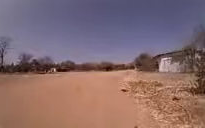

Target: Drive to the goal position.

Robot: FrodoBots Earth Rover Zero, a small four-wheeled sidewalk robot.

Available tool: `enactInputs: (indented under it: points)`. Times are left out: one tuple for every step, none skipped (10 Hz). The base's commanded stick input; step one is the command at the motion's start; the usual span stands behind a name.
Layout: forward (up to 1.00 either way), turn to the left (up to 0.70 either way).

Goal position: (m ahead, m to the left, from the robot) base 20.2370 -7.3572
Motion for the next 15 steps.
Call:
enactInputs:
  points:
    - [1.0, 0.0]
    - [1.0, 0.0]
    - [1.0, 0.0]
    - [1.0, 0.0]
    - [1.0, 0.0]
    - [1.0, 0.0]
    - [1.0, 0.0]
    - [1.0, 0.0]
    - [1.0, 0.0]
    - [1.0, 0.0]
    - [1.0, 0.0]
    - [1.0, 0.0]
    - [1.0, 0.0]
    - [1.0, 0.0]
    - [1.0, 0.0]
